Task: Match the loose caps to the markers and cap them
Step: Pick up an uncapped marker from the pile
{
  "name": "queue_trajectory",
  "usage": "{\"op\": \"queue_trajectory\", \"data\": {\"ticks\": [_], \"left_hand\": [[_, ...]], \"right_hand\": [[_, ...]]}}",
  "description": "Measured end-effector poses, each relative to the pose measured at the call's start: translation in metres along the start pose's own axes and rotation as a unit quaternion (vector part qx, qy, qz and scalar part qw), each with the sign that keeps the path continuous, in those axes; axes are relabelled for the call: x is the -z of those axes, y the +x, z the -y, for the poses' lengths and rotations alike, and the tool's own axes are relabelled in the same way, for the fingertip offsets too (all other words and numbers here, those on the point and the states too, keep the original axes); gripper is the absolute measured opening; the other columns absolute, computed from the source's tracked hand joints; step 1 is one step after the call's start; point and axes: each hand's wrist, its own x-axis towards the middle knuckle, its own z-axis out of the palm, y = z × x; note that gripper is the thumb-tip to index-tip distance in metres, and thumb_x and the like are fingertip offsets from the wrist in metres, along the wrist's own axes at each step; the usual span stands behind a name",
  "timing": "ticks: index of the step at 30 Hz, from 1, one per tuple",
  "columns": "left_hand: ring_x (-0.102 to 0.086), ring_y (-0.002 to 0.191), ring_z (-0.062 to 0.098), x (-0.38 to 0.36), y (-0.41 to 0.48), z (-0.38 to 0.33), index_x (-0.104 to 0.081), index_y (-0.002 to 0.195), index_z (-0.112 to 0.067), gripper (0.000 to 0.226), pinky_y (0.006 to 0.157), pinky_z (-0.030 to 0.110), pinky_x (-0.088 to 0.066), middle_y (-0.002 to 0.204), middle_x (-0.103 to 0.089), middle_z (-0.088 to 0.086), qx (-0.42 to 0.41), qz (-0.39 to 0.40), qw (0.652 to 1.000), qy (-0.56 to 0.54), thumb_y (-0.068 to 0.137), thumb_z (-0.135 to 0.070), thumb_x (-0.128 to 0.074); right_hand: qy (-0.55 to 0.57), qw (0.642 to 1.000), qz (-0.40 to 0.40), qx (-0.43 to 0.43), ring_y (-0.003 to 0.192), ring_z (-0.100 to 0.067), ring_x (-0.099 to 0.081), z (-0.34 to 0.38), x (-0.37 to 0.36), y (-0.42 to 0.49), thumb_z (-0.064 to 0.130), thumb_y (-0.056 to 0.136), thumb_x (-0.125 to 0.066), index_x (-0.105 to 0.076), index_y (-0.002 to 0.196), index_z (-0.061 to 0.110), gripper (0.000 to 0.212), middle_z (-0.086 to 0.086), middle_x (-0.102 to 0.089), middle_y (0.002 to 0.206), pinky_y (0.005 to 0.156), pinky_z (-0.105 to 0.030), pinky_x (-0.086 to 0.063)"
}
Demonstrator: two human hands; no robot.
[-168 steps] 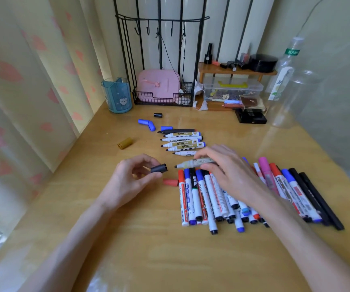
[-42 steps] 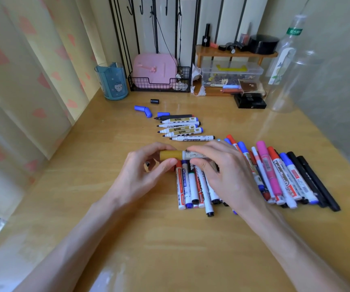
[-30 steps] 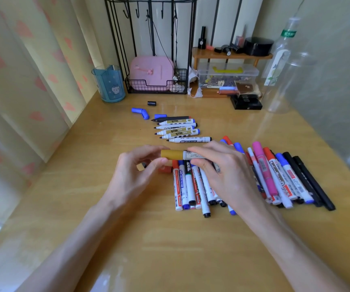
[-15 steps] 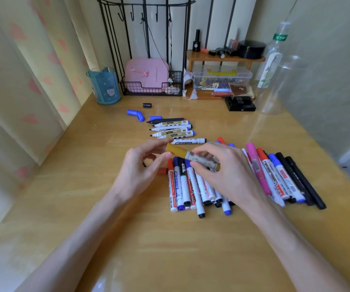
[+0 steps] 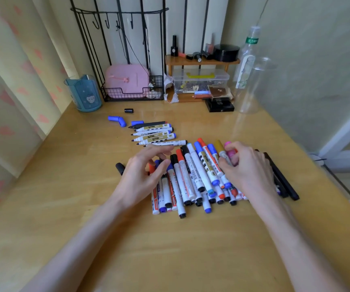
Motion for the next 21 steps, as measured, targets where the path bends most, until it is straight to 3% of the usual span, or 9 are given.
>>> {"op": "queue_trajectory", "data": {"ticks": [5, 8, 11, 15, 18, 21], "left_hand": [[-0.066, 0.107, 0.015, 0.005, -0.002, 0.005, -0.071, 0.128, -0.024, 0.031, 0.078, 0.020, -0.052, 0.111, -0.070, -0.012, -0.005, -0.018, 1.000, 0.008, 0.101, -0.009, -0.064], [-0.066, 0.107, 0.017, 0.007, -0.003, 0.009, -0.071, 0.128, -0.022, 0.030, 0.079, 0.022, -0.052, 0.112, -0.070, -0.010, -0.005, -0.017, 1.000, 0.010, 0.102, -0.009, -0.063], [-0.066, 0.108, 0.017, 0.009, -0.004, 0.011, -0.071, 0.127, -0.022, 0.030, 0.080, 0.026, -0.053, 0.113, -0.070, -0.009, -0.006, -0.023, 1.000, 0.012, 0.102, -0.008, -0.063], [-0.067, 0.108, 0.017, 0.016, -0.004, 0.016, -0.072, 0.125, -0.021, 0.029, 0.082, 0.030, -0.053, 0.113, -0.071, -0.009, -0.009, -0.037, 0.999, 0.017, 0.101, -0.006, -0.064], [-0.067, 0.107, 0.015, 0.025, -0.004, 0.019, -0.072, 0.125, -0.021, 0.029, 0.081, 0.022, -0.049, 0.113, -0.071, -0.009, -0.002, -0.045, 0.999, 0.023, 0.102, -0.007, -0.062], [-0.067, 0.106, 0.013, 0.038, -0.006, 0.026, -0.072, 0.125, -0.021, 0.029, 0.078, 0.014, -0.045, 0.113, -0.071, -0.009, 0.006, -0.057, 0.998, 0.037, 0.102, -0.007, -0.062]], "right_hand": [[-0.010, 1.000, 0.007, -0.002, 0.088, -0.029, -0.065, 0.002, -0.002, -0.002, 0.036, 0.096, -0.065, -0.064, 0.122, 0.026, 0.028, 0.008, -0.055, 0.075, 0.065, -0.036, -0.047], [-0.004, 1.000, 0.002, 0.002, 0.087, -0.029, -0.066, 0.001, -0.003, -0.002, 0.037, 0.096, -0.064, -0.065, 0.126, 0.025, 0.032, 0.009, -0.052, 0.073, 0.068, -0.038, -0.053], [-0.006, 1.000, -0.002, 0.007, 0.085, -0.027, -0.066, 0.001, -0.005, -0.002, 0.036, 0.097, -0.064, -0.065, 0.126, 0.024, 0.031, 0.011, -0.045, 0.070, 0.065, -0.036, -0.051], [-0.009, 1.000, -0.021, 0.020, 0.080, -0.022, -0.061, 0.002, -0.007, 0.002, 0.036, 0.097, -0.066, -0.067, 0.123, 0.024, 0.029, 0.009, -0.056, 0.079, 0.064, -0.033, -0.044], [0.011, 0.998, -0.039, 0.054, 0.077, -0.018, -0.057, 0.008, -0.009, 0.005, 0.031, 0.096, -0.066, -0.069, 0.120, 0.023, 0.025, 0.008, -0.060, 0.084, 0.064, -0.030, -0.038], [0.028, 0.994, -0.027, 0.101, 0.080, -0.017, -0.057, 0.020, -0.015, 0.011, 0.031, 0.097, -0.066, -0.070, 0.118, 0.026, 0.022, 0.007, -0.058, 0.086, 0.066, -0.032, -0.046]]}}
